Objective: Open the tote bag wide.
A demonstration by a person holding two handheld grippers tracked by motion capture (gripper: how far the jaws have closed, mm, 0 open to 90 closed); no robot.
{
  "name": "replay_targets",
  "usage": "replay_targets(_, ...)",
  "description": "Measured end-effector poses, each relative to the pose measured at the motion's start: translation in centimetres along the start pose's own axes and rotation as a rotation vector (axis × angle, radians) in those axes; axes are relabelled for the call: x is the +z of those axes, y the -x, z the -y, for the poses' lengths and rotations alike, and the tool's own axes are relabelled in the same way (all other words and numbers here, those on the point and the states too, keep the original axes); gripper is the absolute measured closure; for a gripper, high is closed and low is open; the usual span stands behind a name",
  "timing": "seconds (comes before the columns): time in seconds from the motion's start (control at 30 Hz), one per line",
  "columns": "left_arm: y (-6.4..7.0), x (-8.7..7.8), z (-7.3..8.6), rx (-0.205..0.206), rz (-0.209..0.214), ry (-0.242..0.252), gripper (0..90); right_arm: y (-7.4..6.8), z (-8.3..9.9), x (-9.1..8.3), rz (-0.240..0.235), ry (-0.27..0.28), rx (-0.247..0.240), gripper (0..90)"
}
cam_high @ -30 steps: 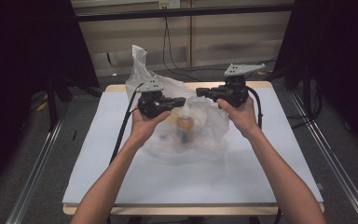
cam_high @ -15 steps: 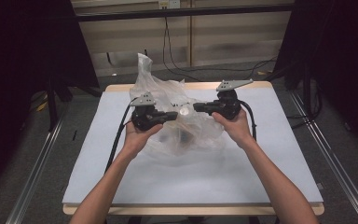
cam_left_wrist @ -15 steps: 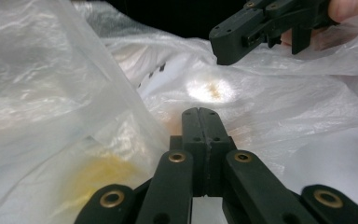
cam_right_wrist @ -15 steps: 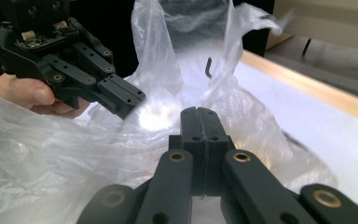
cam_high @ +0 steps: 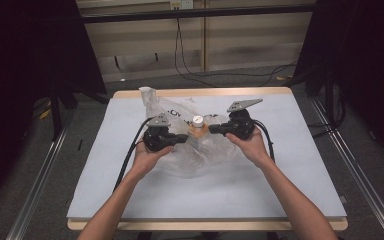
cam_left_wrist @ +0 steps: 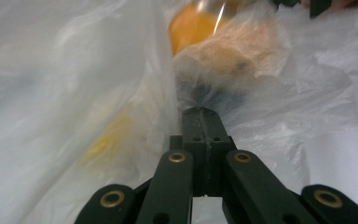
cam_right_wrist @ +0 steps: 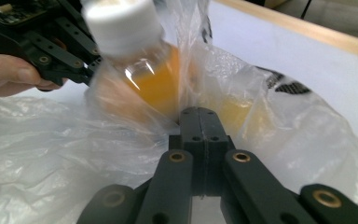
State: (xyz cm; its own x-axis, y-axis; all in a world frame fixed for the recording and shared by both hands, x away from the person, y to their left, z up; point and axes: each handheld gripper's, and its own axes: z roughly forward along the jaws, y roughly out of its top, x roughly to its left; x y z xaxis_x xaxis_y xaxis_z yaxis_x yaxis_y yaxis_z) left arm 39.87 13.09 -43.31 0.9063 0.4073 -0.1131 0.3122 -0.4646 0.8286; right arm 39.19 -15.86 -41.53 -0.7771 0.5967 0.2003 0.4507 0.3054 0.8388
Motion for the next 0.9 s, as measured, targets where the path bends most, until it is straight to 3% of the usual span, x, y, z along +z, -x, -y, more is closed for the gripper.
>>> replay_targets(0.27, -0.4, 1.8, 1.7, -0.042, 0.011, -0.036, 90.0, 0.3, 2.1, 2.1, 0.01, -0.074, -0.007, 90.0)
replay_targets(0.47, -0.5, 3.2, 3.4, -0.046, 0.009, -0.108, 90.0, 0.6, 3.7, 3.6, 0.02, -0.121, 0.009, 90.0)
replay_targets(0.5, -0.7, 3.2, 3.6, -0.047, 0.012, -0.118, 90.0, 1.0, 4.6, 4.0, 0.051, -0.15, 0.015, 90.0)
replay_targets(0.57, -0.7, 3.3, 3.8, -0.057, 0.01, -0.13, 90.0, 1.2, 5.4, 4.2, 0.066, -0.196, 0.01, 90.0)
replay_targets(0.73, -0.9, 2.8, 4.5, -0.059, 0.008, -0.163, 90.0, 1.5, 6.4, 3.6, 0.072, -0.191, 0.027, 90.0)
replay_targets(0.83, -0.6, 1.8, 4.7, -0.014, -0.009, -0.195, 90.0, 1.7, 6.7, 2.7, 0.083, -0.201, 0.016, 90.0)
replay_targets(0.9, -0.6, 0.9, 5.2, -0.02, -0.017, -0.193, 90.0, 2.0, 7.0, 1.8, 0.1, -0.217, 0.008, 90.0)
